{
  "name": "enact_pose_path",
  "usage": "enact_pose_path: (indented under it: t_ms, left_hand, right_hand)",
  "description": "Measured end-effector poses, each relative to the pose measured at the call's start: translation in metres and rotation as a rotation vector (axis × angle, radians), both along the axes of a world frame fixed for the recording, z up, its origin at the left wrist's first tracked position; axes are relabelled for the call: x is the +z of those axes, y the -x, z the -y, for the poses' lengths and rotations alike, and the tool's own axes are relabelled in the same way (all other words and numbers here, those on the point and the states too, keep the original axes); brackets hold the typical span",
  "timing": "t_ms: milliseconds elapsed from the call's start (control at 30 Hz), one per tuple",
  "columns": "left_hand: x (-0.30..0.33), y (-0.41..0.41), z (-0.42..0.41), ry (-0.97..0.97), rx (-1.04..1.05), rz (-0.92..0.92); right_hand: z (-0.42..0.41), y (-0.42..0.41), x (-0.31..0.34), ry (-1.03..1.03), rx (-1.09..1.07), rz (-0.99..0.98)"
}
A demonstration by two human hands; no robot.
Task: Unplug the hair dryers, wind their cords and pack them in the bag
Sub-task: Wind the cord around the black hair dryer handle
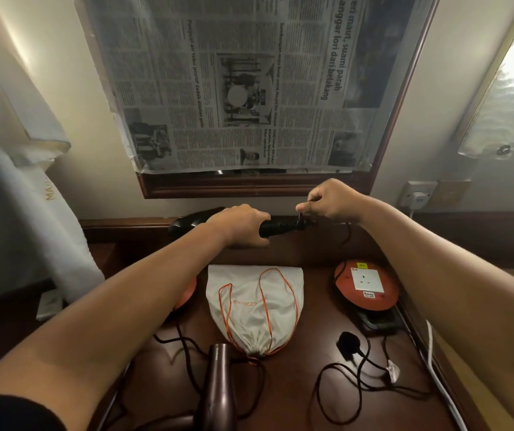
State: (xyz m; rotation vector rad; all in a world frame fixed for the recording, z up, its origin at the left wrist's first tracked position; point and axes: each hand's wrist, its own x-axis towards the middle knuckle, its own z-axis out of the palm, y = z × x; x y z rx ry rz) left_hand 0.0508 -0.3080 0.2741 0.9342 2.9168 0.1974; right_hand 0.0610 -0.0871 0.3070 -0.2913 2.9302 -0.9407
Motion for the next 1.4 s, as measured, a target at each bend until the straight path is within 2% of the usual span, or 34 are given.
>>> enact_pose_path:
  t_ms: [467, 633, 733, 800, 867, 1100, 1300, 1400]
  left_hand:
    - [-0.009, 0.015, -0.007, 0.033, 0.103, 0.009]
    - [-0.010, 0.022, -0.006, 0.015, 0.151, 0.037]
    - [-0.006, 0.024, -0.004, -0.019, 0.152, 0.063]
    - [-0.003, 0.025, -0.005, -0.053, 0.152, 0.088]
    - [-0.002, 0.025, -0.006, -0.089, 0.153, 0.107]
    - [0.002, 0.025, -0.002, -0.137, 0.119, 0.115]
    - [0.011, 0.021, 0.002, -0.143, 0.092, 0.108]
    - [0.013, 0.019, 0.005, -0.161, 0.075, 0.146]
  right_hand:
    - [0.030, -0.021, -0.005, -0.262, -0.005, -0.116]
    - [0.042, -0.030, -0.019, -0.265, -0.024, -0.106]
    - [0.043, -0.034, -0.033, -0.249, -0.016, -0.173]
    - [0.043, -0.037, -0.047, -0.131, -0.030, -0.218]
    - [0.044, -0.039, -0.057, 0.082, -0.087, -0.187]
    - [0.048, -0.044, -0.071, 0.557, -0.222, 0.090]
    - [0.037, -0.037, -0.082, 1.008, -0.116, 0.466]
    - [0.032, -0.037, -0.080, 1.050, -0.116, 0.528]
